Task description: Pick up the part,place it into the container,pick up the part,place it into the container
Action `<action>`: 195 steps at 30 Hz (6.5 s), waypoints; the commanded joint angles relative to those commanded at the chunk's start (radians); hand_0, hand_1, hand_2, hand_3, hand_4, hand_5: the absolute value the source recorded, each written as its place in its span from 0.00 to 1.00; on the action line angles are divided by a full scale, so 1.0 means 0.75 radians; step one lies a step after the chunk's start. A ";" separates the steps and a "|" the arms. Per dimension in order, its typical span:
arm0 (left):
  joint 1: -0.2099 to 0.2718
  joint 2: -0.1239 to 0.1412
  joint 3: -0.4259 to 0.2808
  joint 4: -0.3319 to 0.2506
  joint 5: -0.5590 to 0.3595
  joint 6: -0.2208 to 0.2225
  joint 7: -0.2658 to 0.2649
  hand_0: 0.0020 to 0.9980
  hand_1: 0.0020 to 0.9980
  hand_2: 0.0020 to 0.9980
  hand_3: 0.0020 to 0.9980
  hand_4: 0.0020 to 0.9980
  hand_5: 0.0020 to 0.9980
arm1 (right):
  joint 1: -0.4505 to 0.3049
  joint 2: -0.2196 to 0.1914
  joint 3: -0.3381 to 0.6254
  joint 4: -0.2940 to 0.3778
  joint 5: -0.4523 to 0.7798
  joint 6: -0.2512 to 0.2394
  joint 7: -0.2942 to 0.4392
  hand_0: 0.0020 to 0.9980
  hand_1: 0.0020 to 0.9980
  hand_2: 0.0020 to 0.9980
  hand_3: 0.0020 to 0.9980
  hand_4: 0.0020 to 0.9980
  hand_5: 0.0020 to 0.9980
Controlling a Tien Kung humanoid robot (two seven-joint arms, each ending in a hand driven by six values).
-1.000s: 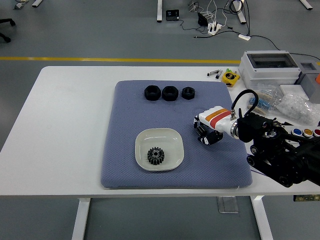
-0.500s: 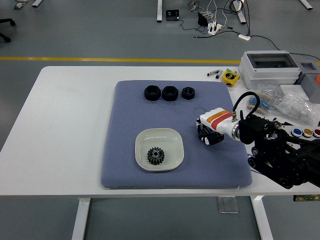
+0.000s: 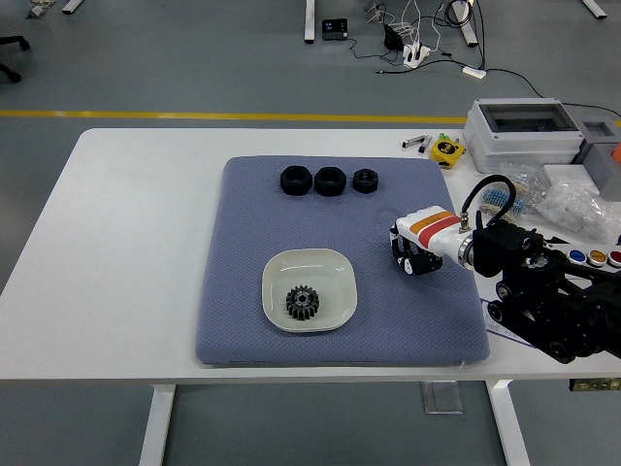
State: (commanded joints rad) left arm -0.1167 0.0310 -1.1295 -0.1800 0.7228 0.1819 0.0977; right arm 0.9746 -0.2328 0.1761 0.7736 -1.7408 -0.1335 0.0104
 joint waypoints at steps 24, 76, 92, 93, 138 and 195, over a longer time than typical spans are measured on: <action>-0.003 0.001 0.001 0.000 -0.007 -0.001 -0.002 0.71 0.62 0.64 0.57 0.62 0.69 | -0.008 -0.117 0.095 0.150 0.129 0.147 -0.061 0.33 0.49 0.59 0.68 0.78 0.31; 0.000 0.000 0.014 0.000 0.000 -0.002 0.003 0.71 0.63 0.65 0.56 0.62 0.69 | 0.000 -0.106 -0.023 0.091 -0.180 -0.031 0.072 0.19 0.38 0.45 0.48 0.44 0.20; -0.004 0.003 0.018 0.000 -0.007 -0.005 0.001 0.71 0.63 0.65 0.56 0.62 0.69 | 0.013 -0.130 0.064 0.222 -0.163 -0.057 0.075 0.18 0.38 0.45 0.47 0.41 0.18; -0.005 0.003 0.017 0.000 -0.006 -0.005 0.001 0.71 0.63 0.65 0.56 0.62 0.69 | 0.015 -0.128 0.068 0.238 -0.162 -0.061 0.074 0.18 0.38 0.45 0.48 0.39 0.16; -0.017 0.010 0.000 0.000 0.011 0.000 0.005 0.71 0.61 0.64 0.56 0.62 0.69 | 0.056 0.086 -0.110 0.432 -0.072 -0.069 -0.007 0.20 0.38 0.49 0.71 0.61 0.13; -0.014 -0.001 -0.044 0.000 0.083 -0.006 0.012 0.71 0.63 0.64 0.56 0.62 0.69 | -0.193 -0.180 0.520 0.502 1.531 0.126 0.340 0.64 0.70 0.78 0.77 1.00 0.68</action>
State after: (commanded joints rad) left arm -0.1269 0.0306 -1.1624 -0.1800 0.7849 0.1771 0.1068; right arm 0.8301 -0.3674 0.5661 1.1502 -0.5924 -0.0393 0.2657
